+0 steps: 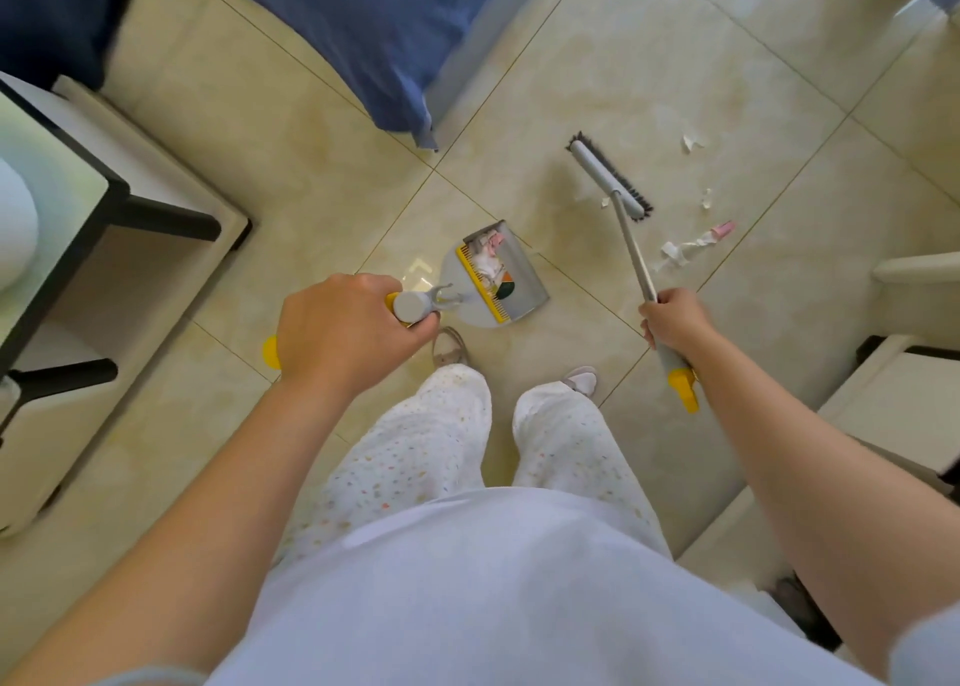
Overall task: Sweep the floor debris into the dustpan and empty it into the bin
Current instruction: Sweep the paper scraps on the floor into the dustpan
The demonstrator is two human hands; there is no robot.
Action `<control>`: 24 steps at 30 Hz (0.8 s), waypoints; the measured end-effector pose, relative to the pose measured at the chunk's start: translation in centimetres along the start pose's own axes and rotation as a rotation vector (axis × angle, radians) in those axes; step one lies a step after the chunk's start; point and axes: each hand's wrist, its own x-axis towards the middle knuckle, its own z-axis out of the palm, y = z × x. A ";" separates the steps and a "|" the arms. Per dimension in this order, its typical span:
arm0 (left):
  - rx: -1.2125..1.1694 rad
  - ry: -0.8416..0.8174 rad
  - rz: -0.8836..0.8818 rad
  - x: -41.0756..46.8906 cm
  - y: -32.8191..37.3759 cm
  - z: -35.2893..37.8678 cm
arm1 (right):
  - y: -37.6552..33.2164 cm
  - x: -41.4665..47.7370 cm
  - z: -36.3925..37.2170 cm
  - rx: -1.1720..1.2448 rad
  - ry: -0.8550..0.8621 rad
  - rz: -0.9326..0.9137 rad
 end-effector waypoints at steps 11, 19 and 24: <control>0.036 0.015 0.062 2.7 0.1 -0.2 | -1.9 -1.3 4.7 0.017 -0.135 0.051; 0.039 0.020 0.075 3.4 0.6 -0.5 | 0.0 -8.2 3.9 0.533 -0.405 0.162; 0.045 0.031 0.084 3.0 0.6 -0.3 | 0.5 -10.4 2.8 0.645 -0.396 0.142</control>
